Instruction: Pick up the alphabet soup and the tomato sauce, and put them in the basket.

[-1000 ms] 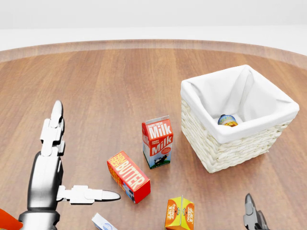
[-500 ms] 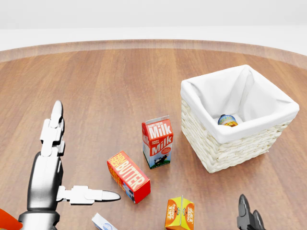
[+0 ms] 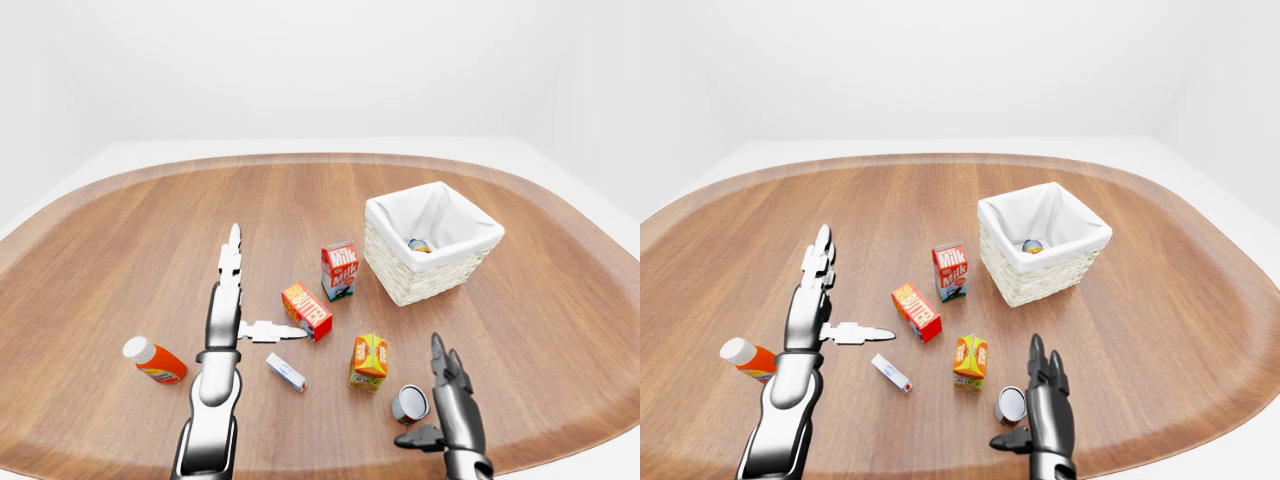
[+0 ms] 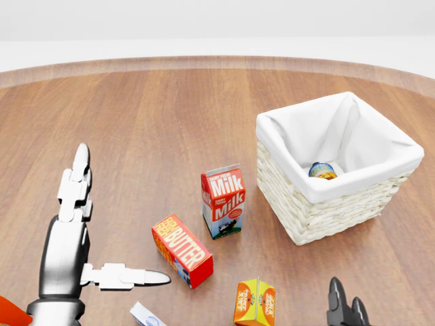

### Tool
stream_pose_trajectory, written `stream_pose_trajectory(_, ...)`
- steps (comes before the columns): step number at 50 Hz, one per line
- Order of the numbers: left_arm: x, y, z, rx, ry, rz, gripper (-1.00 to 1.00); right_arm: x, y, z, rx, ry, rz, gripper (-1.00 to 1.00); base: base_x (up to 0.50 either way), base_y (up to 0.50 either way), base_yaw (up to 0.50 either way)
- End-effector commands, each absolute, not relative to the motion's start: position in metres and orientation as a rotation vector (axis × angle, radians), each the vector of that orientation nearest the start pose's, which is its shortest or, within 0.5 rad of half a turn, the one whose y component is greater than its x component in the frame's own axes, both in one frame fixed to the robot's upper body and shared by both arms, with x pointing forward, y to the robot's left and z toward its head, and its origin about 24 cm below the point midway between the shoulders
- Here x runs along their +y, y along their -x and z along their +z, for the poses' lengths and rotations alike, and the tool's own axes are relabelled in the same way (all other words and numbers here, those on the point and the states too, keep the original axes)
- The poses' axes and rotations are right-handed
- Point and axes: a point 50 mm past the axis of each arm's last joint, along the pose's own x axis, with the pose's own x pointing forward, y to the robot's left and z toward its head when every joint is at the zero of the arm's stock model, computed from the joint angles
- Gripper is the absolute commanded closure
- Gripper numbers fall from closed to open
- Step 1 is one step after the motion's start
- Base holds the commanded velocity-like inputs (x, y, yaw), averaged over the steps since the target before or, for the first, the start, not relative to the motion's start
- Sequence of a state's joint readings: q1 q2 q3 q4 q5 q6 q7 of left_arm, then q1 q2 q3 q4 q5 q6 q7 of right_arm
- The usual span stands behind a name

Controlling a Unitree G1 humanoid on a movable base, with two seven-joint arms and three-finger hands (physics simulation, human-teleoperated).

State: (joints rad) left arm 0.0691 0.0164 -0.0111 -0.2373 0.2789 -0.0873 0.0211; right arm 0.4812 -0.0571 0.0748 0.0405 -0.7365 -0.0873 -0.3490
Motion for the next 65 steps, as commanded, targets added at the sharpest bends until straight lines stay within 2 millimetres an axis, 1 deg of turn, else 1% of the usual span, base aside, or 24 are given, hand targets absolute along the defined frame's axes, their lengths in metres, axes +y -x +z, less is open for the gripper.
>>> stream_pose_trajectory(1,0.152,-0.237,0.088,-0.256,-0.277,0.039,-1.00,-0.169,-0.130,-0.042,0.265,0.857,-0.144,-1.00,0.00,0.00,0.00)
stream_pose_trajectory(7,0.152,-0.237,0.088,-0.256,-0.277,0.039,-1.00,-0.167,-0.131,-0.044,0.253,0.873,-0.139,-1.00,0.00,0.00,0.00)
stream_pose_trajectory(16,0.152,-0.237,0.088,-0.256,-0.277,0.039,-1.00,-0.163,-0.140,-0.047,0.234,0.883,-0.128,-1.00,0.00,0.00,0.00)
stream_pose_trajectory(31,0.152,-0.237,0.088,-0.256,-0.277,0.039,-1.00,-0.163,-0.148,-0.055,0.225,0.930,-0.135,-1.00,0.00,0.00,0.00)
stream_pose_trajectory(40,0.152,-0.237,0.088,-0.256,-0.277,0.039,-1.00,-0.162,-0.146,-0.065,0.239,0.979,-0.107,-1.00,0.00,0.00,0.00)
stream_pose_trajectory(56,0.152,-0.237,0.088,-0.256,-0.277,0.039,-1.00,-0.159,-0.143,-0.074,0.259,1.027,-0.049,-1.00,0.00,0.00,0.00)
stream_pose_trajectory(65,0.152,-0.237,0.088,-0.256,-0.277,0.039,-1.00,-0.158,-0.141,-0.076,0.262,1.037,-0.032,-1.00,0.00,0.00,0.00)
